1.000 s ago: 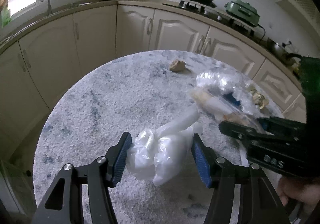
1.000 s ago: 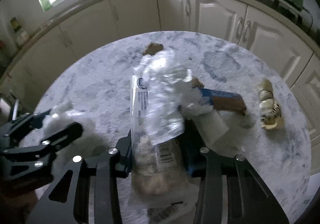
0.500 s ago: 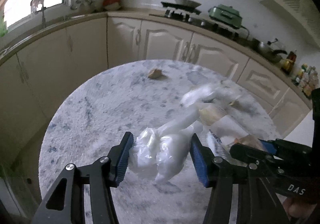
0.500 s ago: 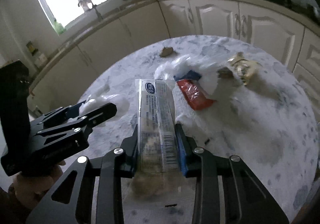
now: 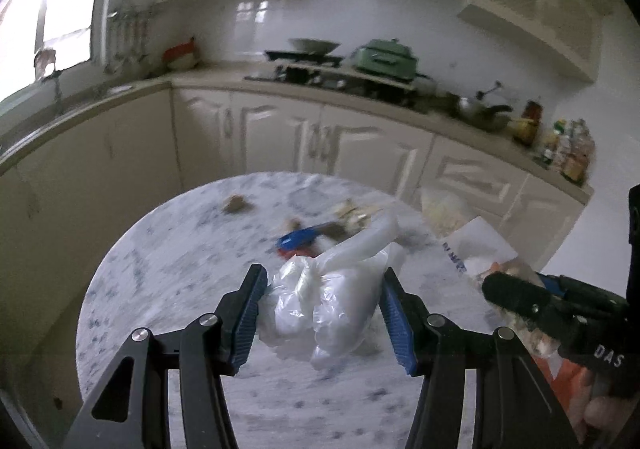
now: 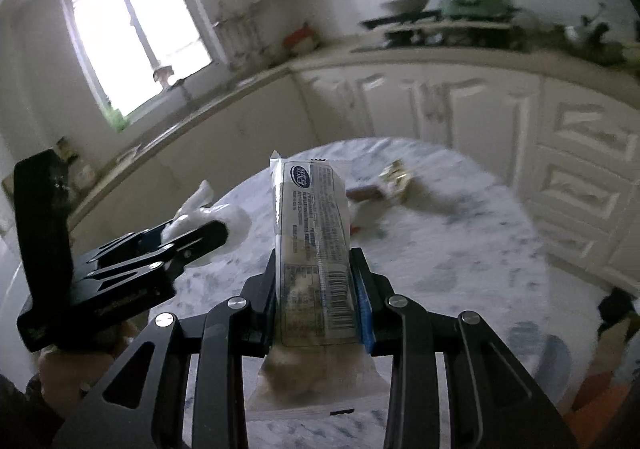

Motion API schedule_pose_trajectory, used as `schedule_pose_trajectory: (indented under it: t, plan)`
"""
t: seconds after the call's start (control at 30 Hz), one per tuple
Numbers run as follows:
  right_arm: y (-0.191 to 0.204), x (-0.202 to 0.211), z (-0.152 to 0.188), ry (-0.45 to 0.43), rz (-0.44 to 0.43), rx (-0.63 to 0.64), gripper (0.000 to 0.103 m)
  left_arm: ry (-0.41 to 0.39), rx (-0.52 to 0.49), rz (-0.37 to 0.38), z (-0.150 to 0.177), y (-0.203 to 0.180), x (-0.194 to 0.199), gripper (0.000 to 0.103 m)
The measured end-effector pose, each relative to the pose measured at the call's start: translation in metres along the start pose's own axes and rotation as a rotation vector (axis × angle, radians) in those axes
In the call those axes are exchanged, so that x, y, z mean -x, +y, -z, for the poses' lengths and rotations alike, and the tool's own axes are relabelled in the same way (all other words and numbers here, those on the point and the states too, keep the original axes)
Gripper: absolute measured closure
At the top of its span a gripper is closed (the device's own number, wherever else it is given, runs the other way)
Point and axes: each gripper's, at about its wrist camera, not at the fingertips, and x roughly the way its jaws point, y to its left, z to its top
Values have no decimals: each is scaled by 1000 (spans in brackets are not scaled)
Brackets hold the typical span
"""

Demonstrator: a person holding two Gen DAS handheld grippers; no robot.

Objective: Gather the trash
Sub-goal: 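Carry both items to the blue bin and release them inside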

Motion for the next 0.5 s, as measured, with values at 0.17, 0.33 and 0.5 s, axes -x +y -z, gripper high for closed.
schedule_pose_trajectory:
  t: [0.17, 0.33, 0.5]
  plan:
    - [-33, 44, -2, -75, 68, -50, 71, -36, -68, 69, -11, -45, 9, 51]
    - [-73, 88, -1, -145, 151, -115, 71, -67, -135, 130, -16, -91, 12, 51]
    - [-118, 125, 3, -193, 245, -176, 71, -59, -190, 205, -17, -137, -2, 51]
